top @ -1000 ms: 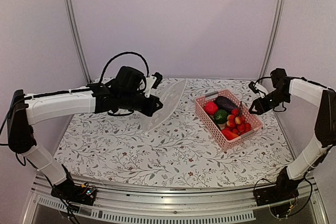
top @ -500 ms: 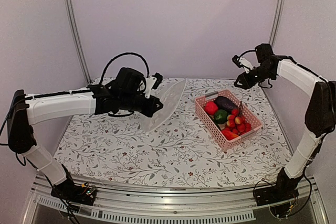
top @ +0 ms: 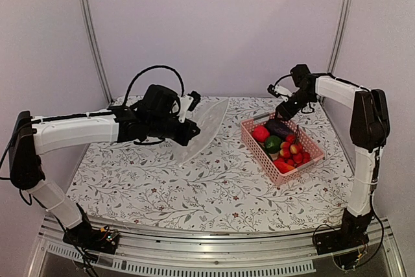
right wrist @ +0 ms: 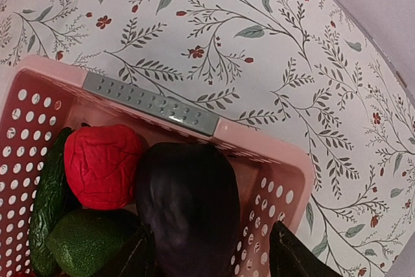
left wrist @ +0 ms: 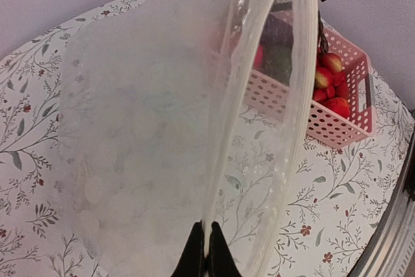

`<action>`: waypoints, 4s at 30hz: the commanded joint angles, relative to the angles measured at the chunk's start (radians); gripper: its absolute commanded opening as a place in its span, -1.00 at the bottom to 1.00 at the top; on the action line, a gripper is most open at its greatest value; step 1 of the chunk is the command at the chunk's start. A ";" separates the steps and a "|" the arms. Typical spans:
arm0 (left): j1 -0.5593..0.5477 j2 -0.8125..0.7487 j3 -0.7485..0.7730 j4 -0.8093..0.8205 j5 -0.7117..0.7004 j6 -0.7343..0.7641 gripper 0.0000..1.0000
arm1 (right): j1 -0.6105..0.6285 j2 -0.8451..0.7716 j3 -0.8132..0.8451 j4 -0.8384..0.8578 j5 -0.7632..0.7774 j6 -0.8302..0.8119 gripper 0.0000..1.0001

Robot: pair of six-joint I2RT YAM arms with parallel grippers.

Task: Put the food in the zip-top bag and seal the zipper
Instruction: Pick up the fake vegetable from the bin, then place the fake vegetable in the zipper food storage bag.

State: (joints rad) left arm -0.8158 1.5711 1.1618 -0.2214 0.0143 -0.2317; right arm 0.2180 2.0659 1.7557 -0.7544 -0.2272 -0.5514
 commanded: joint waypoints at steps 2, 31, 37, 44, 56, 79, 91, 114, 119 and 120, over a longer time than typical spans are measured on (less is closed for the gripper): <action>0.008 -0.002 -0.013 0.004 -0.006 0.019 -1.00 | 0.042 0.066 0.042 -0.028 0.080 -0.055 0.18; 0.003 0.027 0.023 -0.049 0.002 0.044 -1.00 | 0.052 0.151 0.081 -0.193 0.189 0.121 0.58; 0.002 0.057 0.057 -0.079 0.001 0.042 -1.00 | 0.051 0.075 0.051 -0.177 0.159 0.147 0.28; 0.002 0.078 0.116 -0.091 -0.001 -0.013 -1.00 | 0.052 -0.117 0.007 -0.102 -0.007 0.159 -0.01; -0.003 0.199 0.284 0.009 0.058 -0.228 -1.00 | 0.052 -0.404 -0.085 0.072 -0.538 0.200 -0.32; -0.052 0.259 0.473 0.024 0.210 -0.469 -1.00 | 0.226 -0.577 -0.268 0.914 -0.981 0.666 -0.59; -0.069 0.203 0.443 0.060 0.295 -0.543 -1.00 | 0.282 -0.426 -0.198 1.034 -0.974 0.703 -0.55; -0.071 0.069 0.253 0.143 0.112 -0.508 -1.00 | 0.291 -0.512 -0.499 0.984 -0.634 0.730 -0.45; -0.087 0.061 0.236 0.144 0.037 -0.482 -1.00 | 0.331 -0.516 -0.502 0.942 -0.493 0.789 -0.32; -0.091 0.061 0.234 0.145 0.021 -0.477 -1.00 | 0.334 -0.517 -0.498 0.925 -0.459 0.809 -0.28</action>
State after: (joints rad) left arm -0.8810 1.6600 1.4147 -0.1009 0.1150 -0.7444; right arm 0.5201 1.5726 1.2579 0.2226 -0.8402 0.1825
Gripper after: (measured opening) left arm 0.006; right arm 0.702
